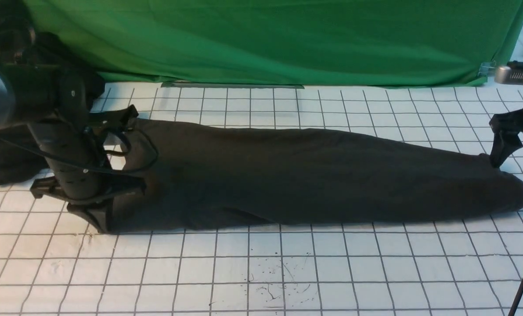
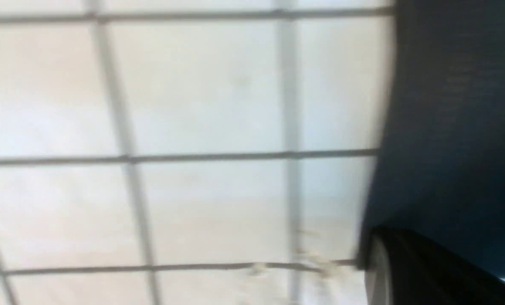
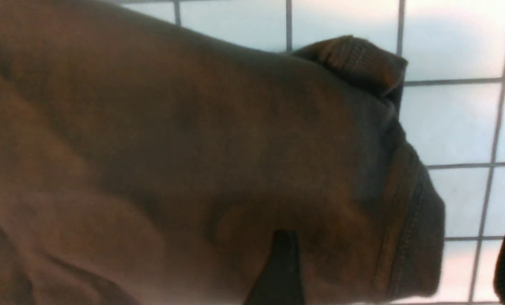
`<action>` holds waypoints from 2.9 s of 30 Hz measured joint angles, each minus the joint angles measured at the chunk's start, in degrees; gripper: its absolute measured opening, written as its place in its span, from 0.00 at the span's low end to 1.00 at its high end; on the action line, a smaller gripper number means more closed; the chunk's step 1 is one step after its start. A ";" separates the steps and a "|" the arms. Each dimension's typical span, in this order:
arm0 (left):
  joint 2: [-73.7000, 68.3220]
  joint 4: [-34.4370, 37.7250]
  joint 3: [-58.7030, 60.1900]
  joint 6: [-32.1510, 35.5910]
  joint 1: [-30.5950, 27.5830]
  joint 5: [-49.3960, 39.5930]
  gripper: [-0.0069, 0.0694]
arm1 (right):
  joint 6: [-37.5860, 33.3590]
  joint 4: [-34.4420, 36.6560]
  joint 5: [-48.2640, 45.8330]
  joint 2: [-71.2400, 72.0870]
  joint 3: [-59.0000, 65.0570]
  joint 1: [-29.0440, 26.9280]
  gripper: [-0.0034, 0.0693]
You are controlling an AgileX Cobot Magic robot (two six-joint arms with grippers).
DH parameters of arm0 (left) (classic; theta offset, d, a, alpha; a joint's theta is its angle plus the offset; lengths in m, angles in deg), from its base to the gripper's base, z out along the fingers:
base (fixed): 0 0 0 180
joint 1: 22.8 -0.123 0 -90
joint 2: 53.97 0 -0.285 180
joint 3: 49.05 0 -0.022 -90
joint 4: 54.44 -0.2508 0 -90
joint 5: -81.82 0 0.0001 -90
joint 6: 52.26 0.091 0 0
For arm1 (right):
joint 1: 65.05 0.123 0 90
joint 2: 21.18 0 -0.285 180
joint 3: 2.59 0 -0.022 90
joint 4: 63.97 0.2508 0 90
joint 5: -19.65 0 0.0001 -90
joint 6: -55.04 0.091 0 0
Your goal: Fold a long-sleeved shirt over a white checkered tablecloth.
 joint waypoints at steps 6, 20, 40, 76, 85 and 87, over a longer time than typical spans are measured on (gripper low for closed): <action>2.92 0.00 0.28 0.00 -3.67 -1.22 0.09 | 0.07 0.00 -0.01 -3.13 0.00 0.00 0.88; 23.77 6.93 0.30 2.20 -3.78 -1.67 0.09 | 0.25 -0.77 0.05 -7.70 0.00 0.95 0.63; 38.04 7.70 0.37 3.91 -3.78 -5.30 0.09 | 2.99 -9.67 -0.06 3.82 -0.33 -3.71 0.09; 38.39 14.97 0.37 7.65 -3.78 -4.85 0.09 | 17.91 13.06 24.57 -6.94 -14.22 48.49 0.28; 38.34 14.91 0.42 7.65 -3.78 -4.85 0.09 | 7.79 19.17 22.88 -5.00 -14.98 49.03 0.75; 38.10 14.91 0.42 7.65 -3.78 -4.85 0.09 | 4.67 17.83 19.91 -3.10 -16.28 48.21 0.74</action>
